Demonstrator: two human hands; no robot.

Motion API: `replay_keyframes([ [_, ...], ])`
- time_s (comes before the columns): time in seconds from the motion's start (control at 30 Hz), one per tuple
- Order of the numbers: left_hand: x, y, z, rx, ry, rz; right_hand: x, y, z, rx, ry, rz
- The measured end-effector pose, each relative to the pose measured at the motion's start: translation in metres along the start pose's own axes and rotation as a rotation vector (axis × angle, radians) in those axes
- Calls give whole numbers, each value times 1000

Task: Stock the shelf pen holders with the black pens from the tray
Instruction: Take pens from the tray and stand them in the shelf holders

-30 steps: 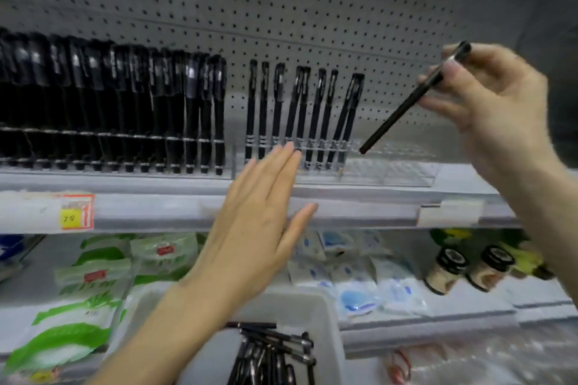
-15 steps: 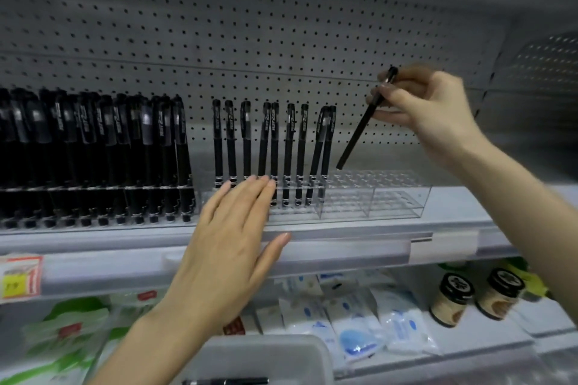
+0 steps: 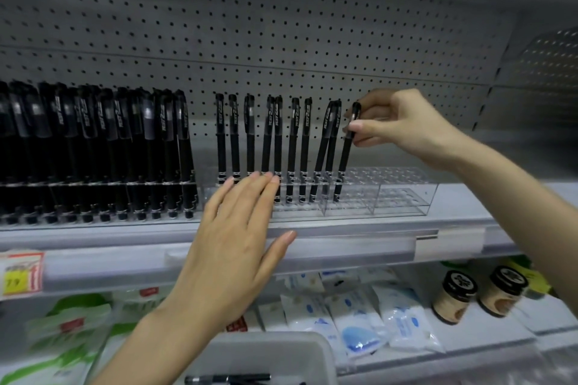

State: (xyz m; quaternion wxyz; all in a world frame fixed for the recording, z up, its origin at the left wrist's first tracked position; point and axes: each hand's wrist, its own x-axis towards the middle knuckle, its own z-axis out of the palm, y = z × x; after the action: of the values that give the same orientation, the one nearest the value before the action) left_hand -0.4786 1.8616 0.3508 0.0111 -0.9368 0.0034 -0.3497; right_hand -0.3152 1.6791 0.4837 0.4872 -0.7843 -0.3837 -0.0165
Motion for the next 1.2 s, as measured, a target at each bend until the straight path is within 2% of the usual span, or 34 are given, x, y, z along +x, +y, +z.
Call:
replay_keyframes([
  [0.23,1,0,-3,-1,-18,-8,4,2,0,-12,-8,53],
  [0.47,-5,2,-17,-54,12,12,-17,-4,-2,-331,-24,46],
  [0.57,-14,5,-27,-97,30,11,-36,-6,5,-372,113,21],
  [0.63,-25,6,-32,-122,21,4,-52,-6,20,-323,296,2],
  [0.7,-39,7,-37,-149,5,-1,-71,-6,43,-254,377,-12],
  [1.0,-134,-21,-38,-215,-100,-98,-144,-1,166,-144,25,-121],
  [1.2,-225,-48,-8,-243,-262,-288,-185,41,256,-77,-265,21],
])
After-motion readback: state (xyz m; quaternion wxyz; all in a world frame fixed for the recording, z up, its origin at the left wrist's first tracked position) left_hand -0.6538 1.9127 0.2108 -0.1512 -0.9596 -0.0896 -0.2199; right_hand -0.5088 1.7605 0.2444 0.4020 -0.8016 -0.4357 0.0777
